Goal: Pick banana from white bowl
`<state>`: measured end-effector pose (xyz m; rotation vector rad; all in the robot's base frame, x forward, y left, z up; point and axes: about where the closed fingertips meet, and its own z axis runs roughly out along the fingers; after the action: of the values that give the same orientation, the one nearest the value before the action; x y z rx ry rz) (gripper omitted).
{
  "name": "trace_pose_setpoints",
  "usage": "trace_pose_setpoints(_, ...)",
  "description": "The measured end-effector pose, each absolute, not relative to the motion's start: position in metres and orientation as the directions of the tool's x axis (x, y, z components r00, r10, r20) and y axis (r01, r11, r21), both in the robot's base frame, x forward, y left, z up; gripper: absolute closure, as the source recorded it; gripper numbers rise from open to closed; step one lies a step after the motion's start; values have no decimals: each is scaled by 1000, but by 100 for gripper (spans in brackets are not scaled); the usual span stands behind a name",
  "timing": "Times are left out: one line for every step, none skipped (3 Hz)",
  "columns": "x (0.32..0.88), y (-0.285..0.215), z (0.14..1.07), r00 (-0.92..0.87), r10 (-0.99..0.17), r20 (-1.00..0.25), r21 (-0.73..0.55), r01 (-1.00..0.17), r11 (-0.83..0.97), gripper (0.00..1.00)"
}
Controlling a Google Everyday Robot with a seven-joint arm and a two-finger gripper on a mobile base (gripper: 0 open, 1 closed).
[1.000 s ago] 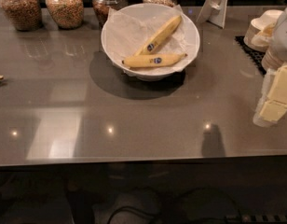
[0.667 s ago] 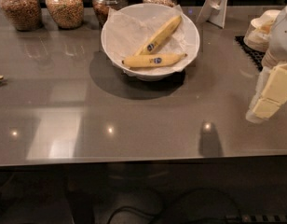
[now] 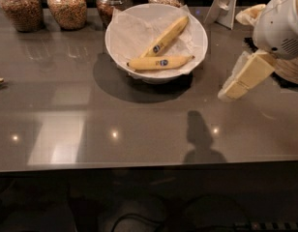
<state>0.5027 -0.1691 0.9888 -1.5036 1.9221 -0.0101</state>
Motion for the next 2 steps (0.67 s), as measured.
trace_pose_setpoints(546,-144,995,-21,-817,-576,-452,-825,339,0)
trace_pose_setpoints(585,-113,993,55,-795,-604,-489,-813,315,0)
